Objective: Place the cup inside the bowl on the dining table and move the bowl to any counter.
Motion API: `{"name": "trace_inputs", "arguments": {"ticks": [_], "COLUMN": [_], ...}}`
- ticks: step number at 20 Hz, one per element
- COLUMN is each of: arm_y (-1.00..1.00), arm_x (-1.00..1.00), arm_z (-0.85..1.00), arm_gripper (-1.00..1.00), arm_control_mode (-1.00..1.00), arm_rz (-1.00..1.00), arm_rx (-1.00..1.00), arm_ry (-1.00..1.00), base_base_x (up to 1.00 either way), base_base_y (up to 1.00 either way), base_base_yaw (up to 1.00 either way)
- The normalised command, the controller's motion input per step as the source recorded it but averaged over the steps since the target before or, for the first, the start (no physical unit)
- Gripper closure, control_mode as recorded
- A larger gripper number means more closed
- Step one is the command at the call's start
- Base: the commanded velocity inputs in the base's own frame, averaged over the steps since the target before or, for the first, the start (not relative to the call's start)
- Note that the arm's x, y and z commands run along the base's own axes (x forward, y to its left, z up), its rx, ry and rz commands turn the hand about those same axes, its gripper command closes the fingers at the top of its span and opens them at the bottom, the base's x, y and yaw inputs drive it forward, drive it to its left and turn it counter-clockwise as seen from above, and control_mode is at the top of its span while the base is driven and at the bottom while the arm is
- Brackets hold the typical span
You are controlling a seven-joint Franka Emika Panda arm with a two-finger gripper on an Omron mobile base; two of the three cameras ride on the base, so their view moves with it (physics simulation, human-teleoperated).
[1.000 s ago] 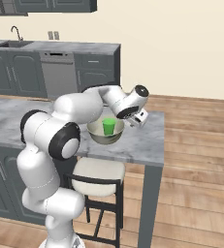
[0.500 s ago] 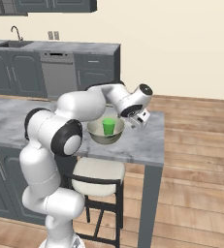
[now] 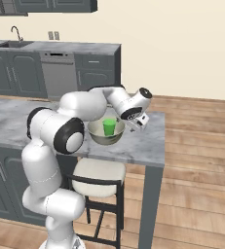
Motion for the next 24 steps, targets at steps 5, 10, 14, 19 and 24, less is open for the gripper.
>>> {"name": "trace_inputs", "arguments": {"ticks": [5,10,14,19,24], "arm_y": [0.10,0.06,0.05,0.08,0.10], "arm_x": [0.00,0.00,0.00,0.00,0.00], "arm_z": [-0.29,-0.23,-0.19,-0.09,0.00], "arm_gripper": [-1.00,-1.00,-1.00,-1.00,-1.00], "arm_control_mode": [-1.00,-1.00,-1.00,-1.00,-1.00], "arm_rz": [0.04,0.05,0.04,0.04,0.03], "arm_rx": [0.00,0.00,0.00,0.00,0.00], "arm_ry": [0.00,0.00,0.00,0.00,0.00], "base_base_x": [0.00,0.00,0.00,0.00,0.00], "base_base_y": [0.00,0.00,0.00,0.00,0.00], "base_base_yaw": [0.00,0.00,0.00,0.00,0.00]}}
